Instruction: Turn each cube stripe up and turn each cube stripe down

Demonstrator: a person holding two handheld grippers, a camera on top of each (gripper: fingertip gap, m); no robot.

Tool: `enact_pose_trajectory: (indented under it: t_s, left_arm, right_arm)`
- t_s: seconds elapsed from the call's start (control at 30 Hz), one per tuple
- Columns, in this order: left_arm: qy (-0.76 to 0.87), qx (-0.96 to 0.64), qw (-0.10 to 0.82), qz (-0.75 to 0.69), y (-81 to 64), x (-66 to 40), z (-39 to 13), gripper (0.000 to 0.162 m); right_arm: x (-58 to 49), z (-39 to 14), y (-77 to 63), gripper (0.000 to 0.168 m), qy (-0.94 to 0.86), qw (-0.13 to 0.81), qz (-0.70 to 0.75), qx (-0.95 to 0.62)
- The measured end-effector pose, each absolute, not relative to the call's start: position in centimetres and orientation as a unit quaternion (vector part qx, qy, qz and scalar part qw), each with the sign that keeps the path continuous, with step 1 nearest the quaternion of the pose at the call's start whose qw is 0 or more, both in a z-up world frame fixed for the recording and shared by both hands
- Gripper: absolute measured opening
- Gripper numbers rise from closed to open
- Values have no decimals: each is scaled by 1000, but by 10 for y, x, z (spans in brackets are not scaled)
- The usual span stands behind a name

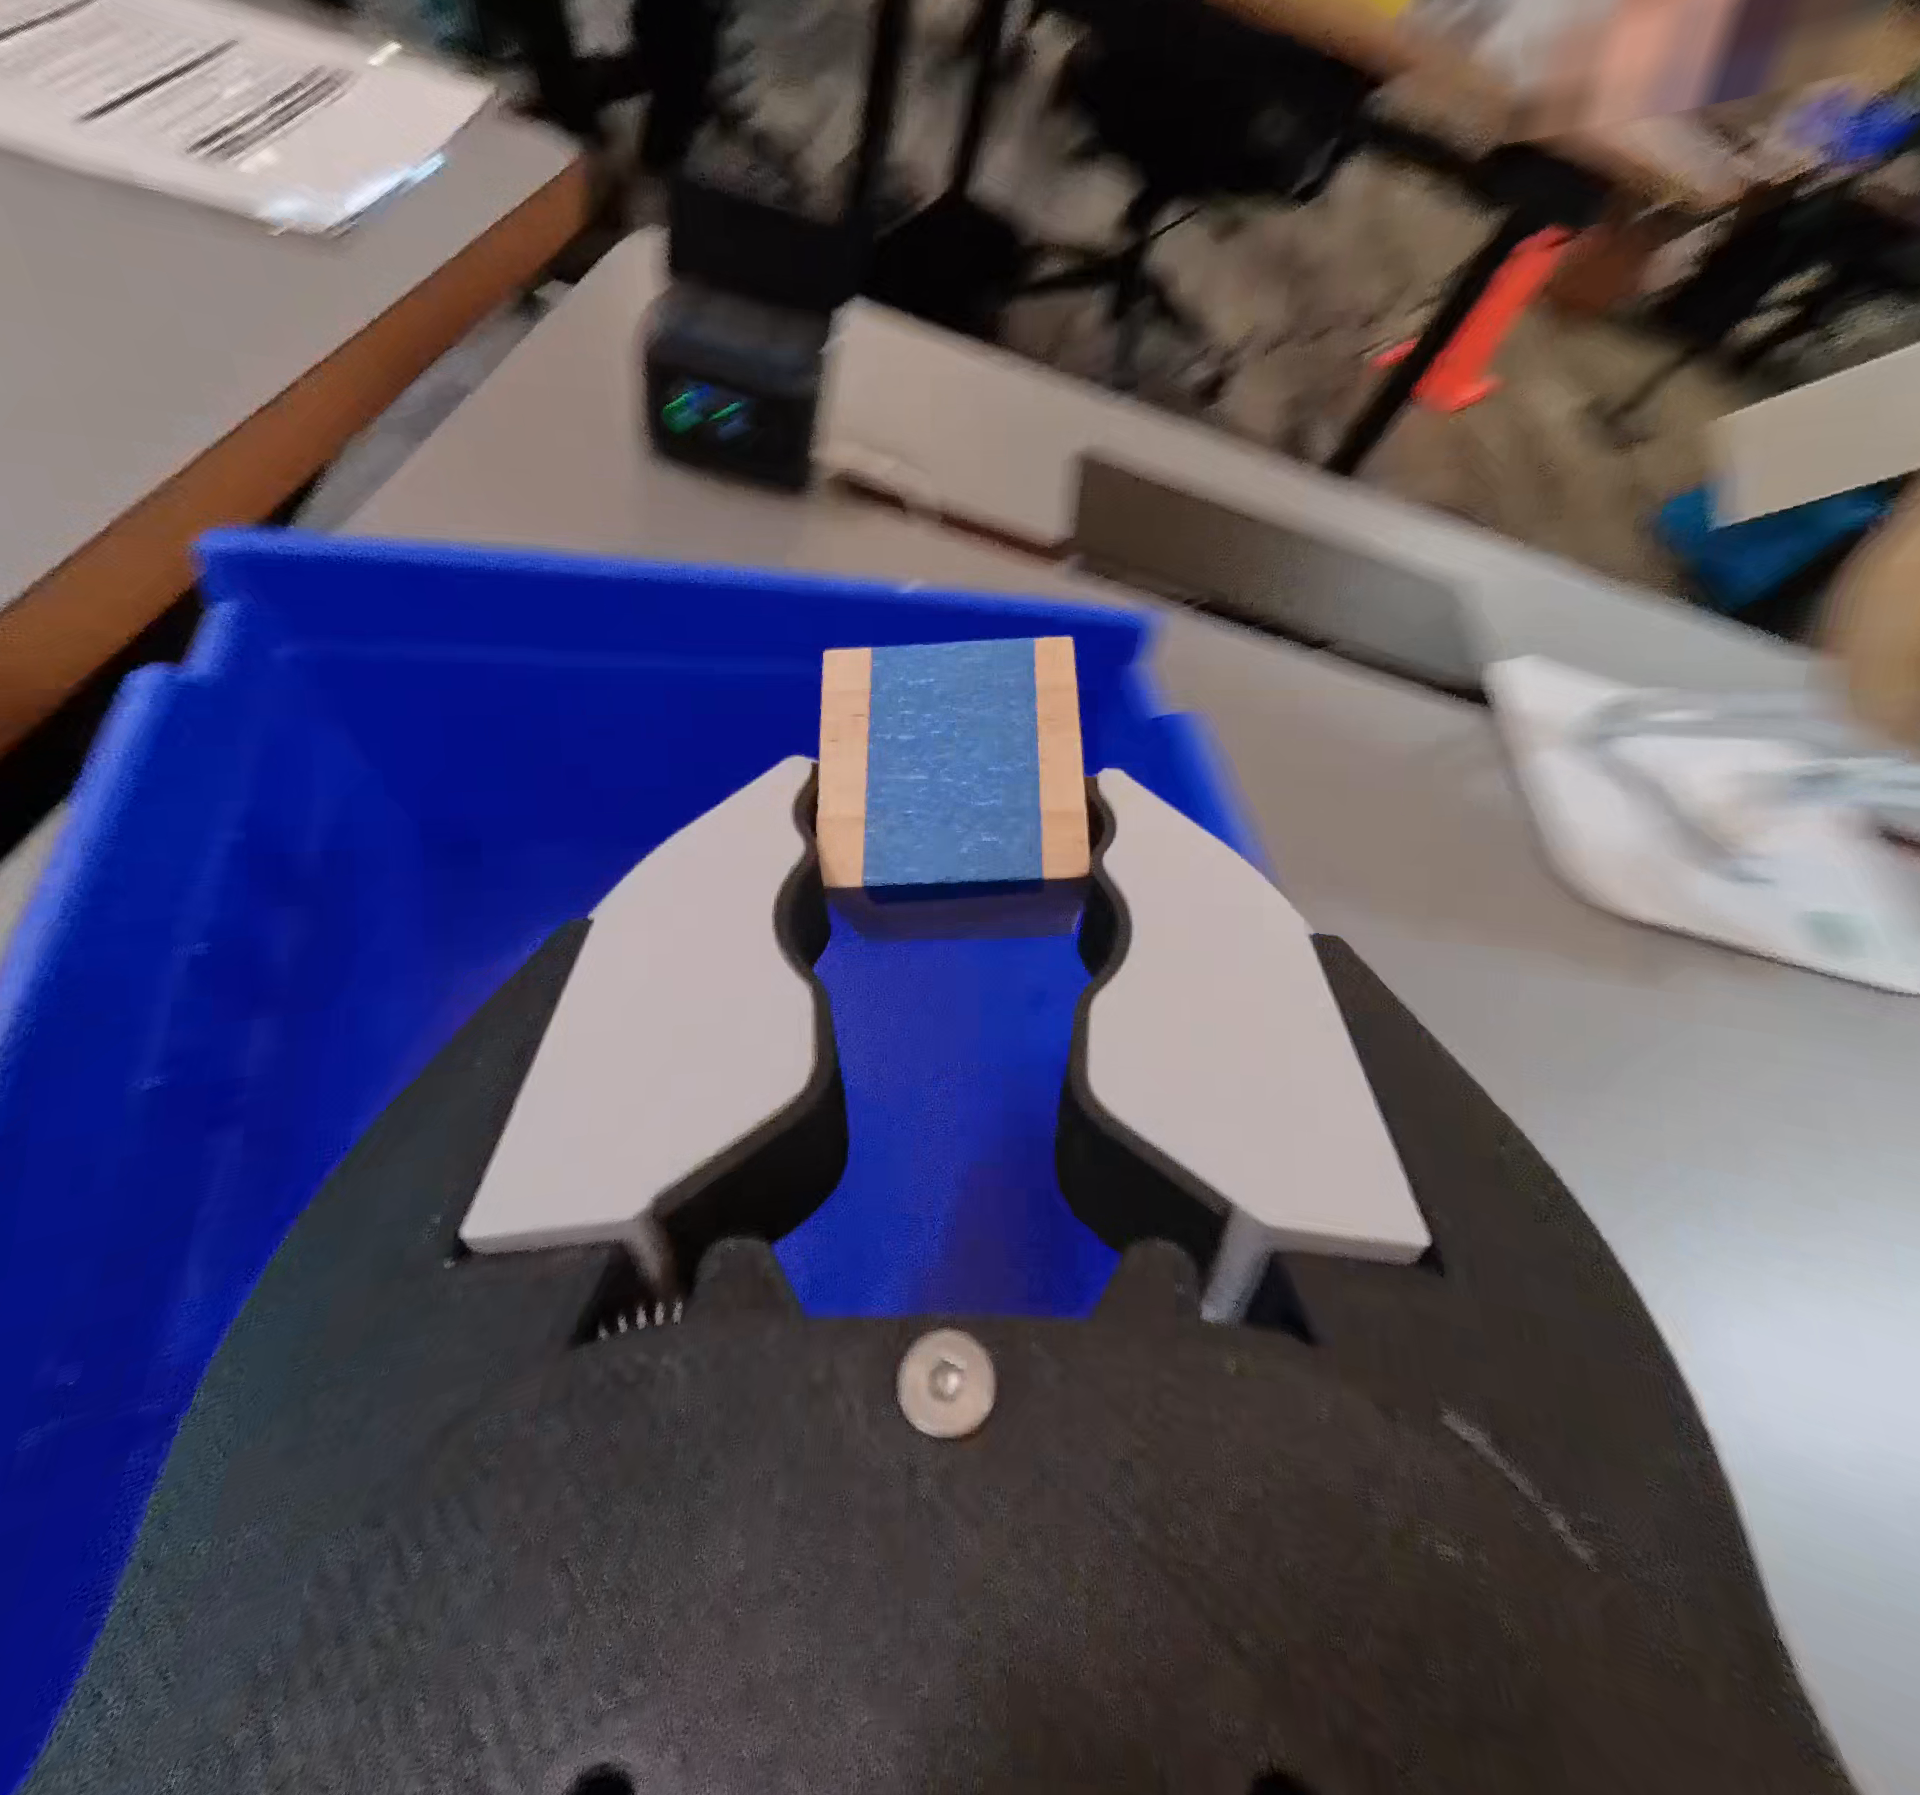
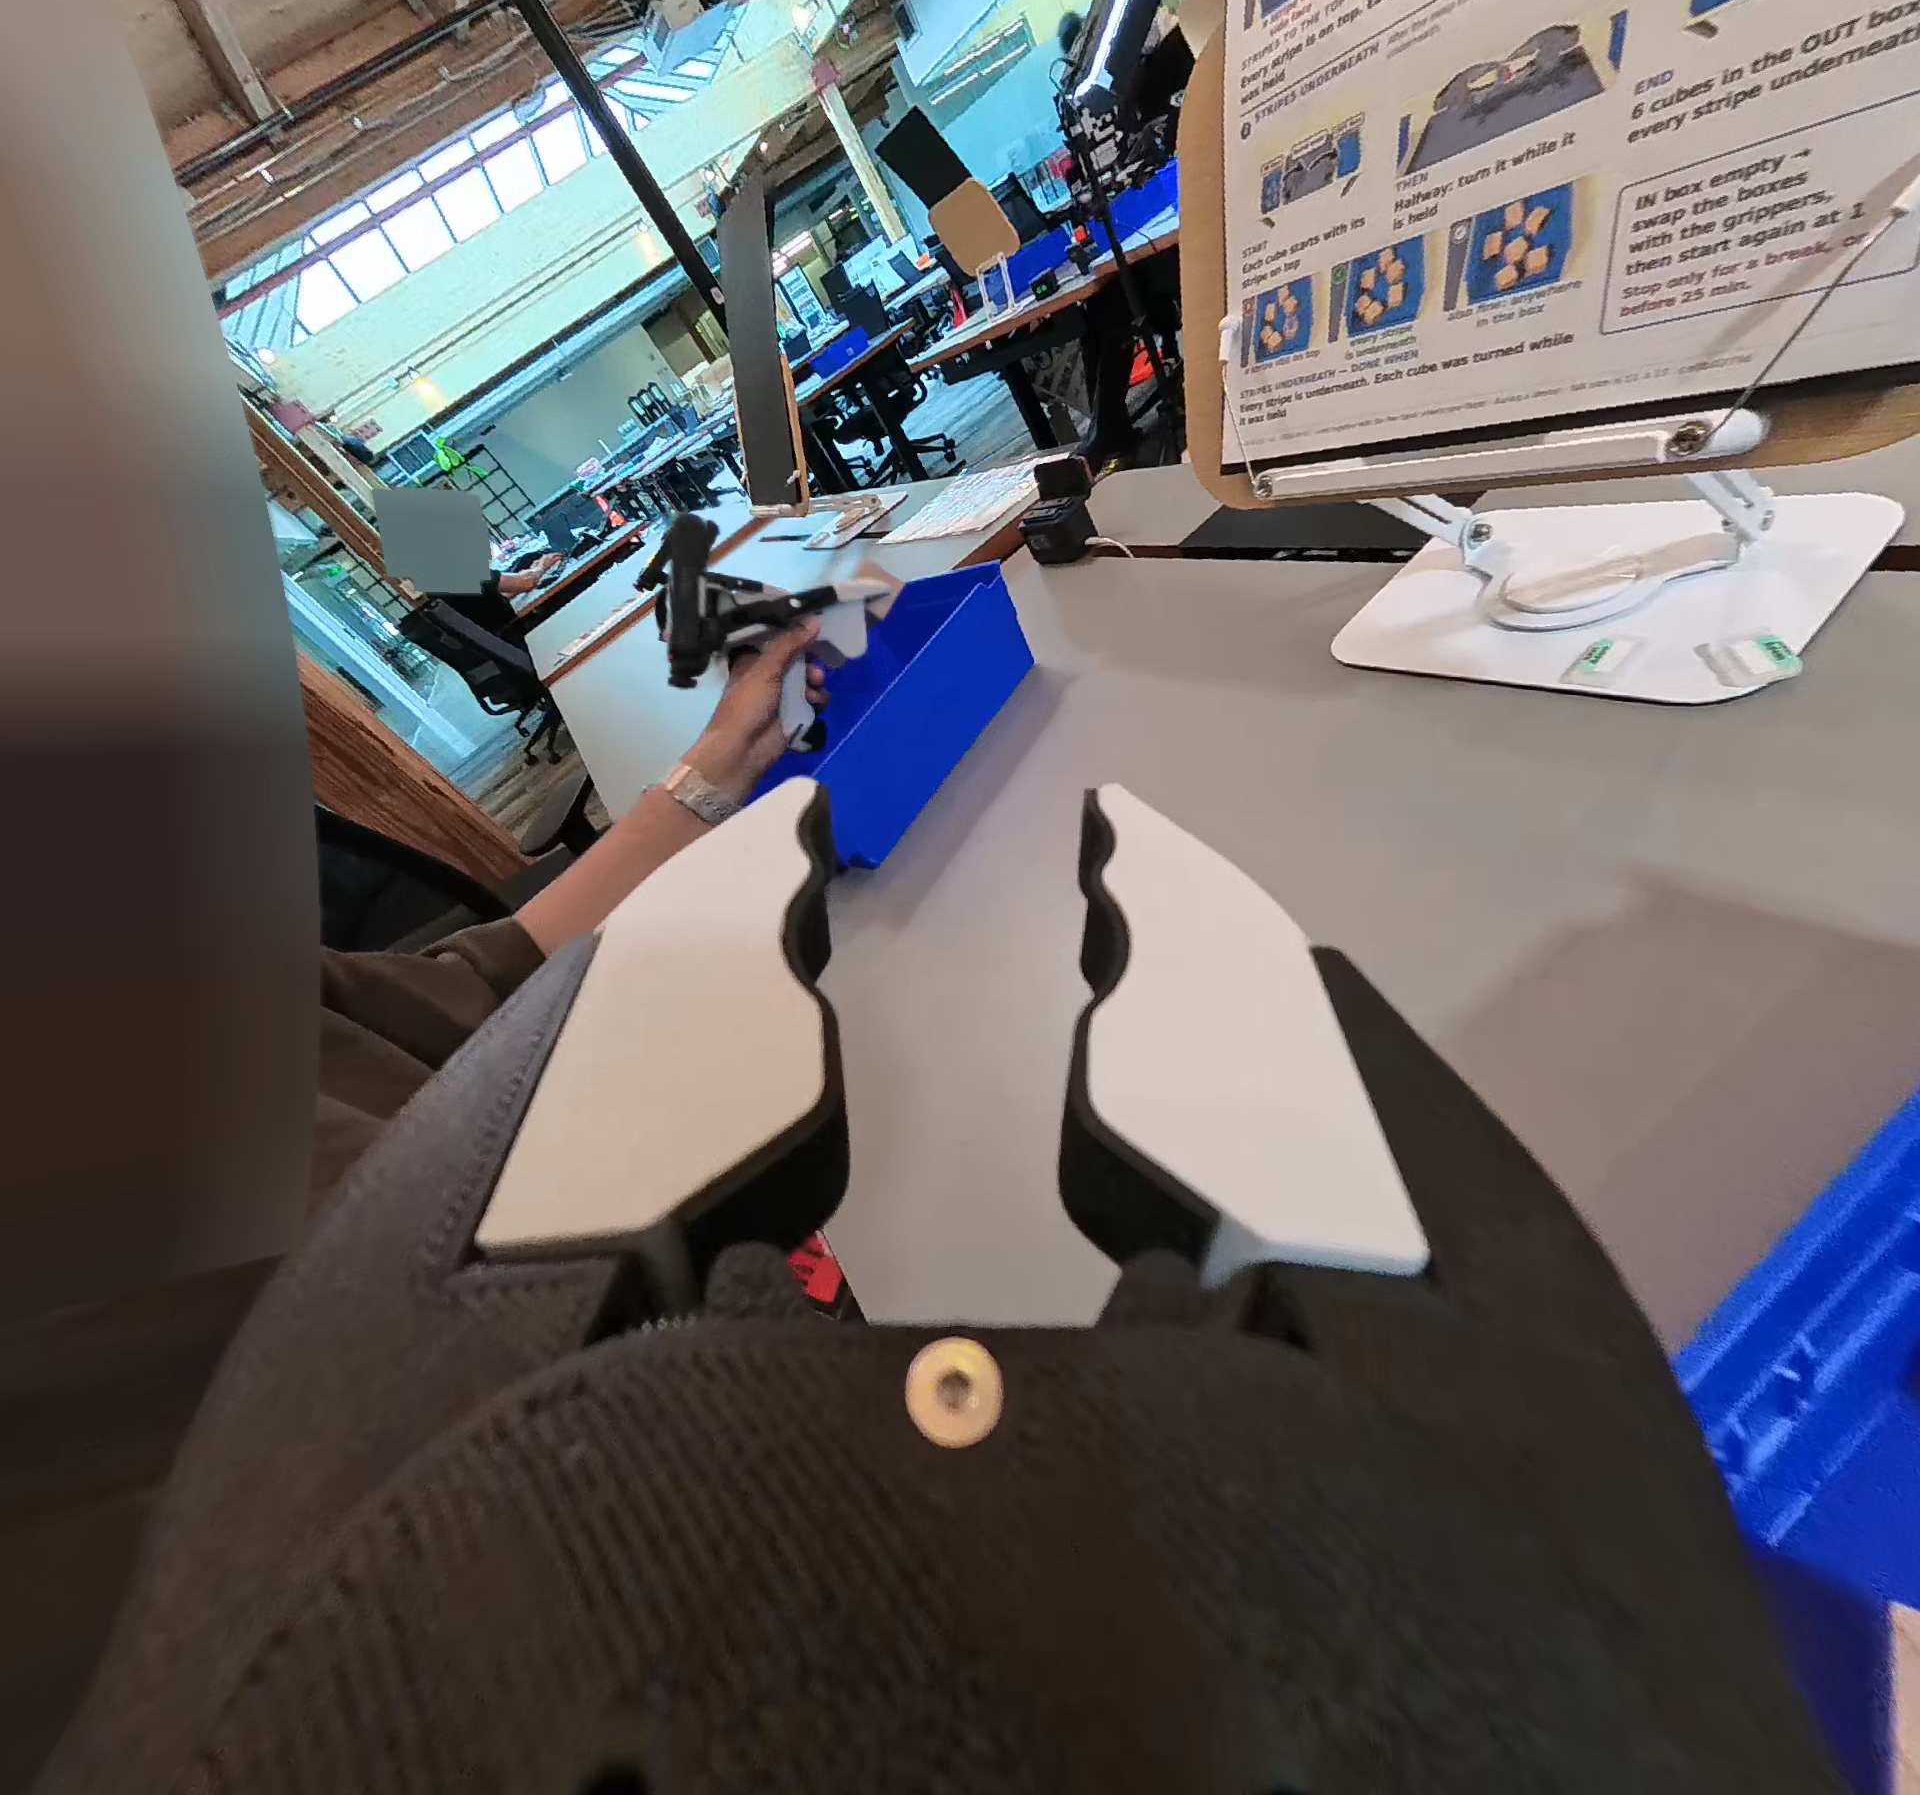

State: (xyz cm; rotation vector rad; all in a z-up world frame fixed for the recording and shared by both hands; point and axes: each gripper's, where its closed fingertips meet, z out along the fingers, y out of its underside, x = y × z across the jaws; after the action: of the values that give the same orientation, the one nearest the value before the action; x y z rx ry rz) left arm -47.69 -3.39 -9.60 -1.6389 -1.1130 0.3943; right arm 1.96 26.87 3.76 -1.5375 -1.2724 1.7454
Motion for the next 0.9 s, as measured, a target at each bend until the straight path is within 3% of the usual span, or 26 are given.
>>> enact_pose_trajectory:
  t_s: [0.17,0.3,0.4,0.5,0.7,0.9]
  left_arm:
    - [-334,-608,716,-74,38,-361,9,46]
    - [-272,-532,705,-383,94,-252,37,45]
    - [-251,-461,641,-559,127,-185,31,45]
    - [-235,-481,597,-598,157,-139,1,46]
    - [-246,-461,511,-682,176,-78,-41,46]
    - [-260,-464,470,-704,181,-53,-62,46]
  right_arm:
    - [3,12,267,46,-488,259,601,-578]
    - [-4,13,272,50,-498,365,559,-554]
    - [-2,24,276,49,-463,488,538,-508]
    - [3,19,270,43,-449,580,502,-458]
    - [-23,-35,217,61,-506,528,524,-437]
    - [-39,-66,186,56,-569,516,486,-417]
